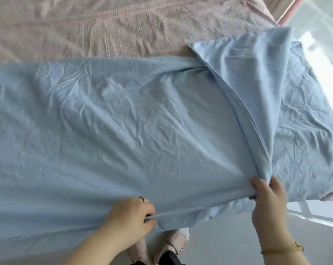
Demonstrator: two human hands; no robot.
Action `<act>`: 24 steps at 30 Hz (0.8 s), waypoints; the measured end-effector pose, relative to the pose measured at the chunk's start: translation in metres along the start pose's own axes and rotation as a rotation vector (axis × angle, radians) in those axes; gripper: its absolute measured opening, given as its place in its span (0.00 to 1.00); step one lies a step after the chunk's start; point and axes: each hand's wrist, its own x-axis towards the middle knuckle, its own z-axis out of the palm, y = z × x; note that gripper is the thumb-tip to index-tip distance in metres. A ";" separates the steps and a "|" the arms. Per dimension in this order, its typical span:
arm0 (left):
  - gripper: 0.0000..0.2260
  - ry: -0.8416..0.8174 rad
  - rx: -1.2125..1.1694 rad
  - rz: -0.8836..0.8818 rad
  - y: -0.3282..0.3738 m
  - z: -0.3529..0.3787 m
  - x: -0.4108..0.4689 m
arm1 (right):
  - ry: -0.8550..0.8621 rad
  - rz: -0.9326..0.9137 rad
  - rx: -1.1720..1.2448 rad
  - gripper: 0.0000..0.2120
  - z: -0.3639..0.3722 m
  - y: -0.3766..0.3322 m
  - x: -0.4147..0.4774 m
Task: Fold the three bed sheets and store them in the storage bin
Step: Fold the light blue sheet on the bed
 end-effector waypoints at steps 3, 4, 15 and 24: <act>0.10 -0.040 0.008 0.065 0.011 0.006 0.002 | -0.013 0.215 -0.116 0.09 -0.009 0.040 0.004; 0.10 -0.055 -0.001 0.027 0.012 0.010 0.004 | -0.007 0.231 -0.170 0.08 -0.007 0.044 0.008; 0.17 -0.140 0.020 0.118 0.052 0.034 0.023 | 0.007 -0.445 -1.281 0.26 0.030 -0.008 0.058; 0.09 -0.116 0.028 0.021 0.067 0.045 0.040 | -0.224 -0.246 -0.646 0.08 0.016 -0.035 0.116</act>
